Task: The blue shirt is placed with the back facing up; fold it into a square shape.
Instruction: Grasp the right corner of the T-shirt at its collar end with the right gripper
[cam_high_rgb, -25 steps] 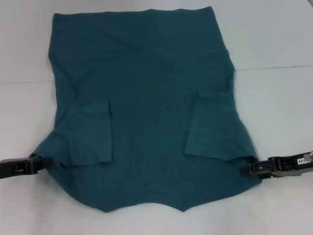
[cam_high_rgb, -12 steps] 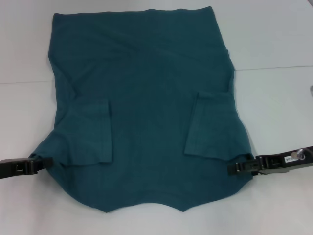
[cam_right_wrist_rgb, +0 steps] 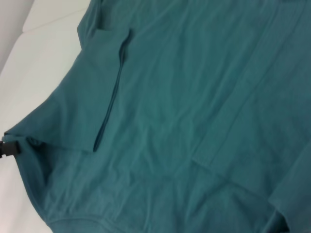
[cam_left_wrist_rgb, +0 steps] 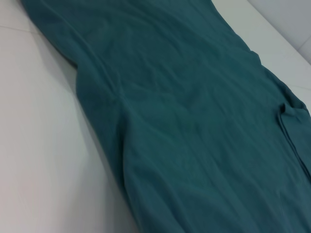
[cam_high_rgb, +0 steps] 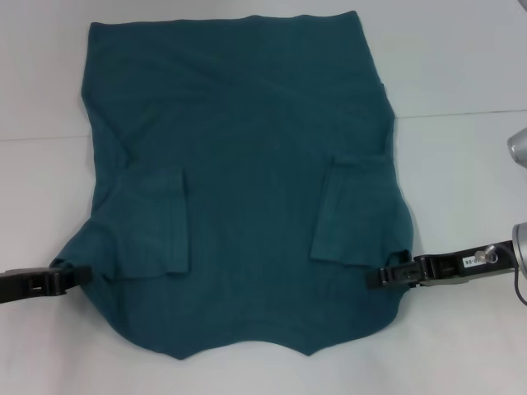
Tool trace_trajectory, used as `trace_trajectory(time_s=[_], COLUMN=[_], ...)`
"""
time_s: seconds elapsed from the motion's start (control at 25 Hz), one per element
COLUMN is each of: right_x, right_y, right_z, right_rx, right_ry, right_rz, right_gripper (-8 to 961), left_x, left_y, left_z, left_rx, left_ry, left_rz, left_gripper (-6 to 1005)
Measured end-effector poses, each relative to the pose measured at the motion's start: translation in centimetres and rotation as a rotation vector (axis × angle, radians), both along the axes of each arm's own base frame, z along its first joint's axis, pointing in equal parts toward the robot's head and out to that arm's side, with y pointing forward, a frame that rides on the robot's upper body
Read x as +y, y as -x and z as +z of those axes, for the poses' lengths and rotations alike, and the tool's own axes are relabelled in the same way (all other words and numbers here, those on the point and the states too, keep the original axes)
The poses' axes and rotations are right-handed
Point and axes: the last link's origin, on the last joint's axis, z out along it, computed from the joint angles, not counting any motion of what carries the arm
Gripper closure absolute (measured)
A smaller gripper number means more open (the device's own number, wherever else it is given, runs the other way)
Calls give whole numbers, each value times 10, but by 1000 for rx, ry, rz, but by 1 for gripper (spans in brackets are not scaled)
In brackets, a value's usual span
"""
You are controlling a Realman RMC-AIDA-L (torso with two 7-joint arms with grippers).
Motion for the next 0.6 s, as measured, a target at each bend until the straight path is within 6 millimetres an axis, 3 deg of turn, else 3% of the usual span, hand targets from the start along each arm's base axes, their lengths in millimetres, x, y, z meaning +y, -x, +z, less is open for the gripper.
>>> trace_trajectory(time_s=[0.6], right_x=[-6], right_y=[-12], right_z=[8], right_rx=[-4], right_ry=[2], right_rz=[-43], right_gripper=[59], left_x=[1], left_y=[-1], left_z=[-1], left_rx=[-11], left_ry=[-5], left_rz=[-3], left_gripper=[876])
